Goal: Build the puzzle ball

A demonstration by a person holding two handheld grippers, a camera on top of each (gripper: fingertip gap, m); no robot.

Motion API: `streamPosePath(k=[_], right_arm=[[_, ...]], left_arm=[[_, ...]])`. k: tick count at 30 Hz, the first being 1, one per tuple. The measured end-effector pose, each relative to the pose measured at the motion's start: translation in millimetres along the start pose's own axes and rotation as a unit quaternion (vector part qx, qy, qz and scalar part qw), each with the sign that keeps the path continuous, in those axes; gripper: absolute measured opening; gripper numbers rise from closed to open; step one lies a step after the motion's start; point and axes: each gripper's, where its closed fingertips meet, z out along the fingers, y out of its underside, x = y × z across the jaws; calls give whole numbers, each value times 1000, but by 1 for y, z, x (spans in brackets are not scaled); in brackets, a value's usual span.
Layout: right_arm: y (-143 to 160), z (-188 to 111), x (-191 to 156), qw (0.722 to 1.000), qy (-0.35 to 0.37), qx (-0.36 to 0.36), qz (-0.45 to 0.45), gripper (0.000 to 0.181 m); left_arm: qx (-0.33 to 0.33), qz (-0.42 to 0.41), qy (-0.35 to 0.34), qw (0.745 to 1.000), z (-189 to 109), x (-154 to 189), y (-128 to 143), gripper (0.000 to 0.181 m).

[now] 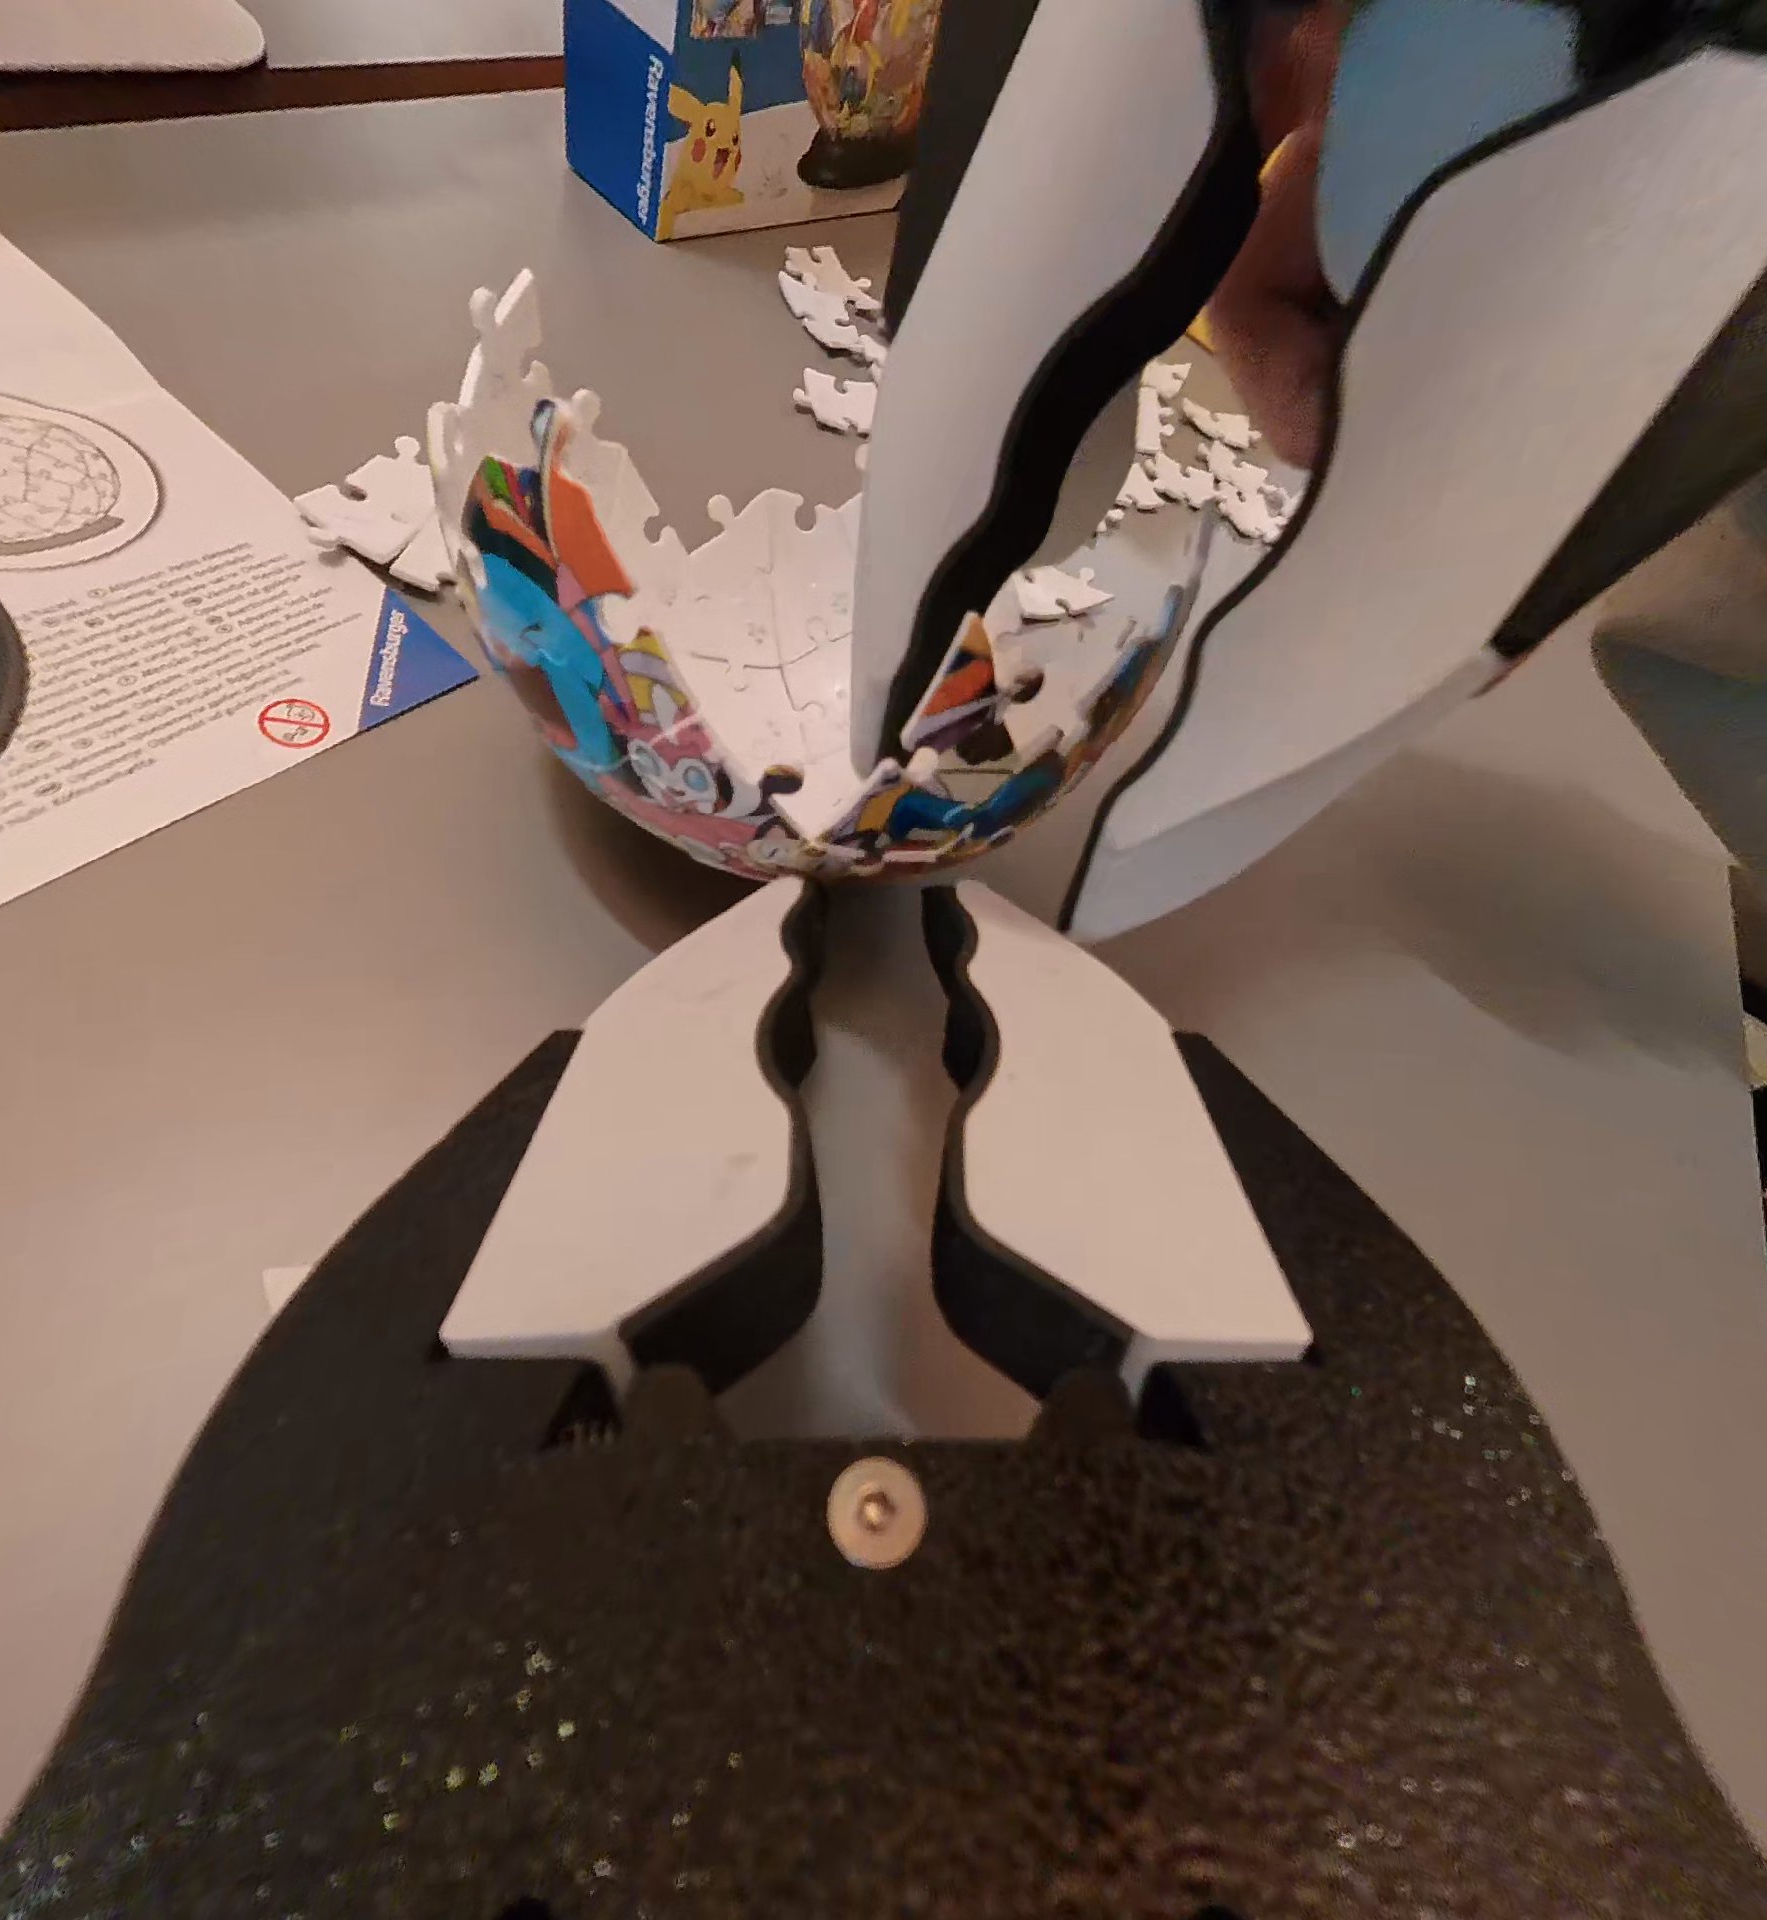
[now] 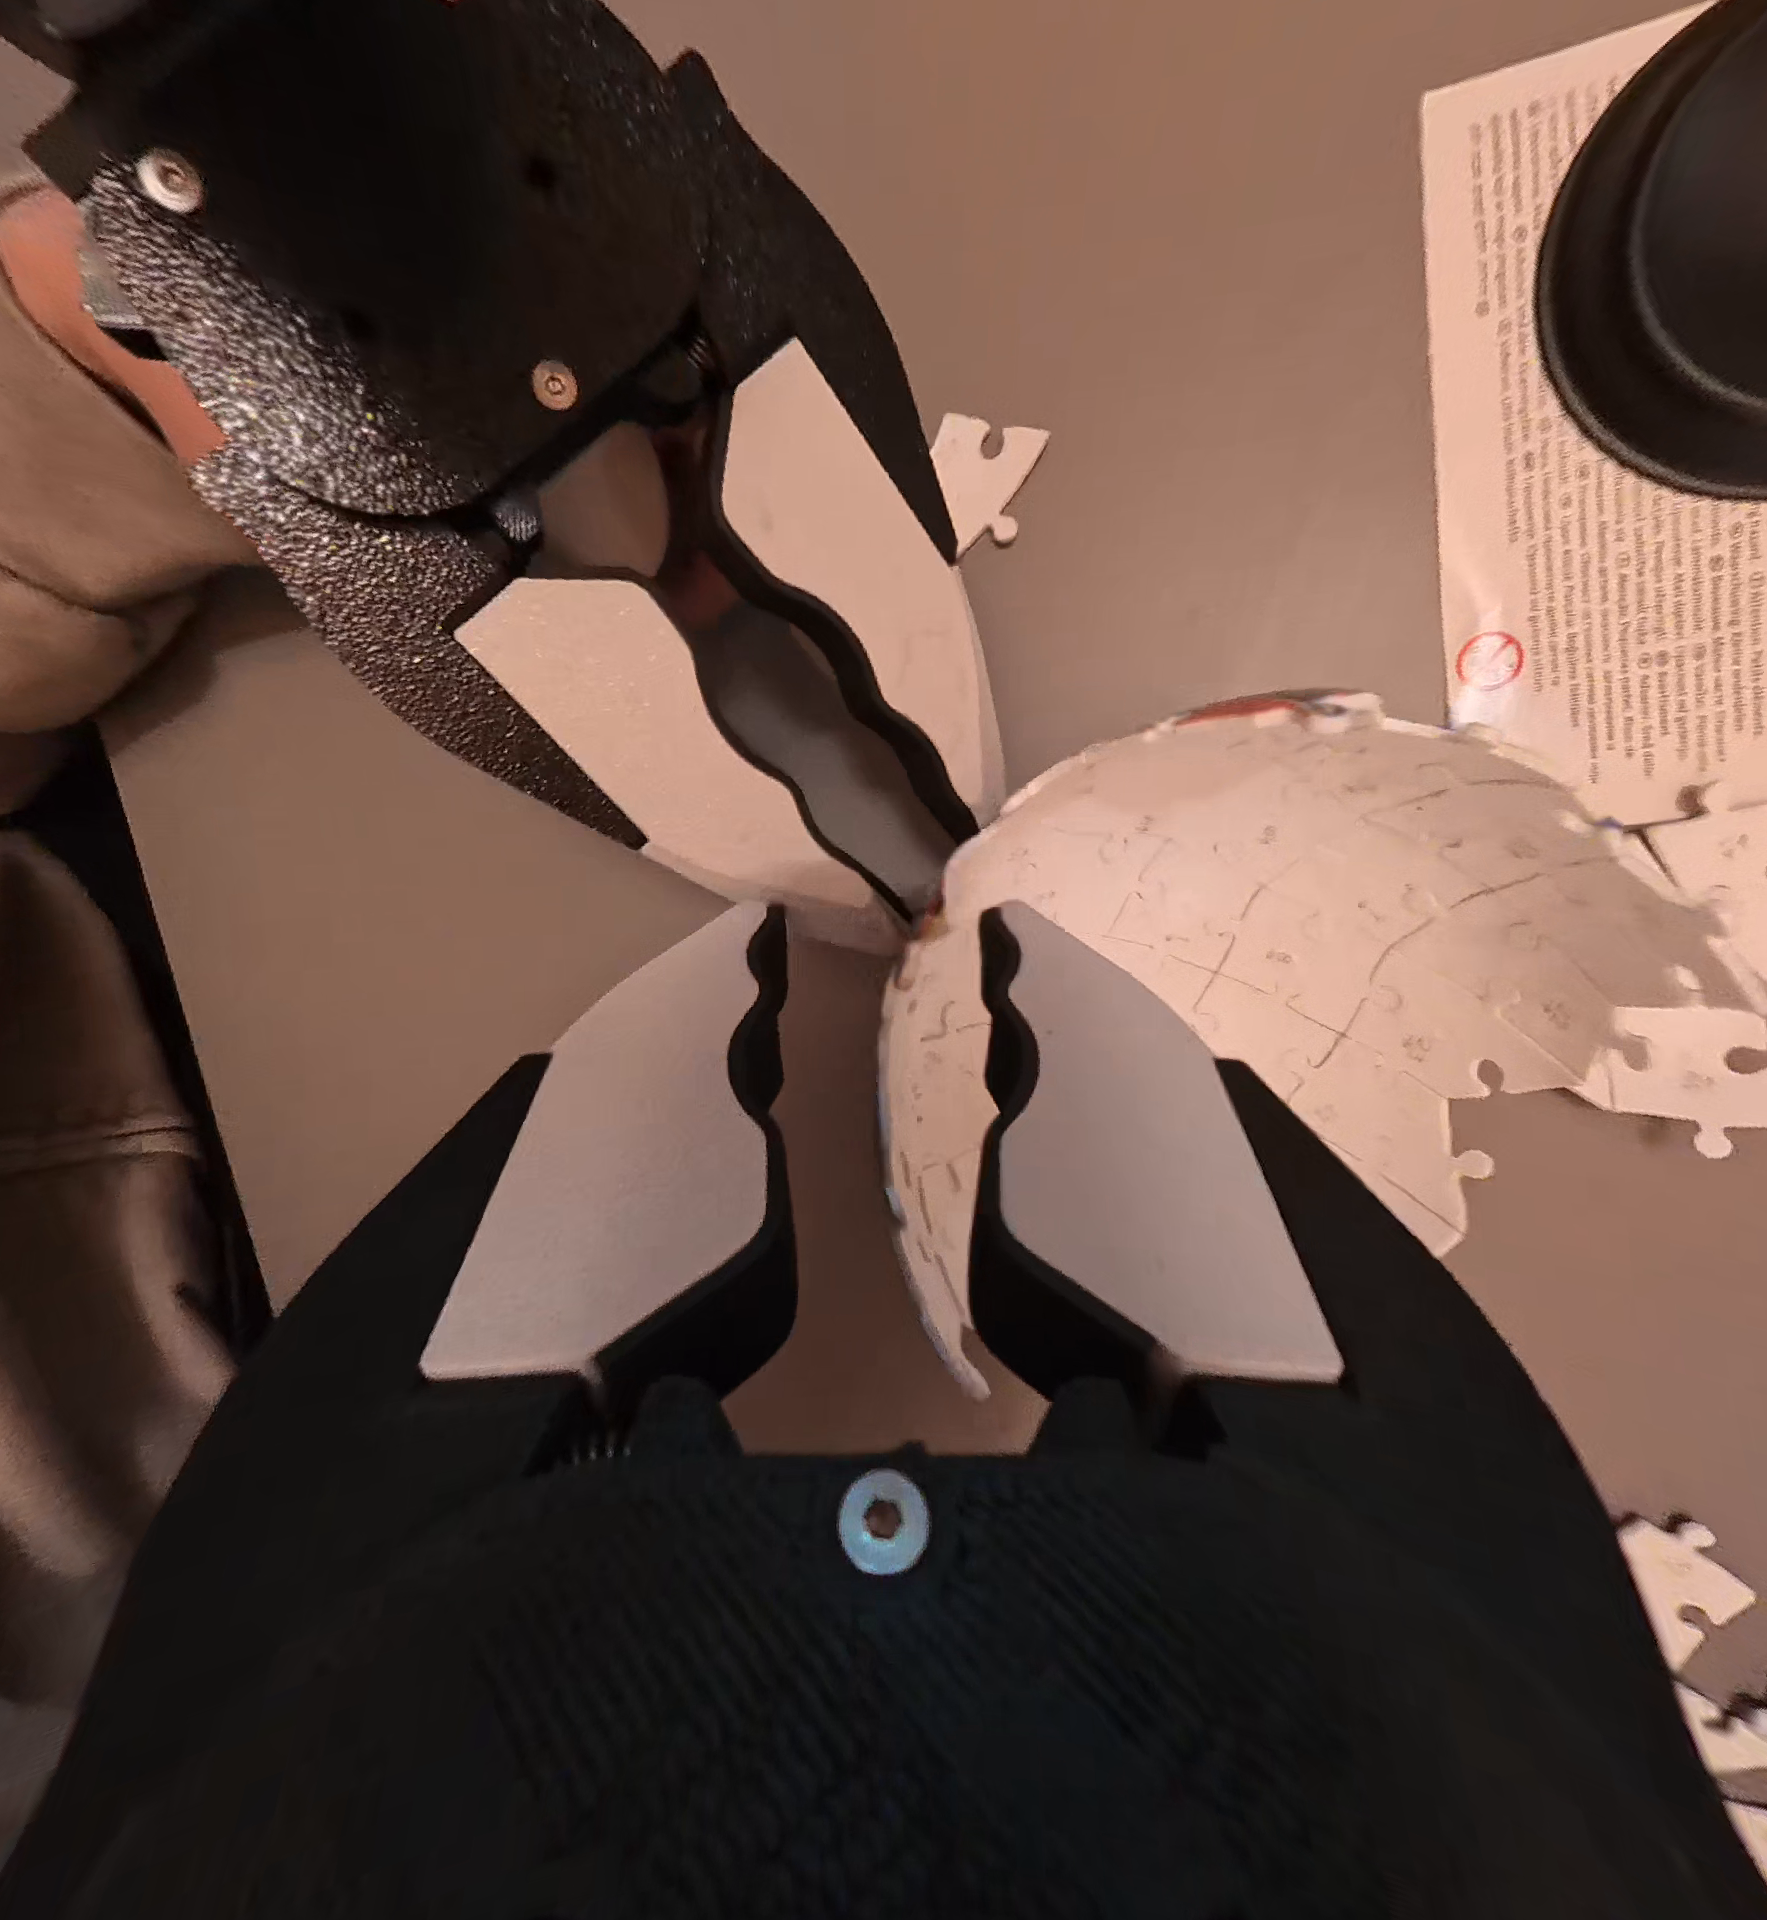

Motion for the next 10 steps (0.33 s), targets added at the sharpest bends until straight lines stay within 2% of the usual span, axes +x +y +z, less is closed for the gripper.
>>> streamPosePath(k=[1, 7, 10], right_arm=[[1, 2, -1, 1000, -2, -6, -1, 32], [0, 0, 6, 1000, 4, 4, 6, 9], [1, 0, 6, 1000, -3, 1, 5, 8]], left_arm=[[-1, 2, -3, 1000, 0, 0, 0, 16], [-1, 13, 2, 1000, 1, 3, 0, 18], [-5, 18, -9, 1000, 2, 1, 1, 14]])
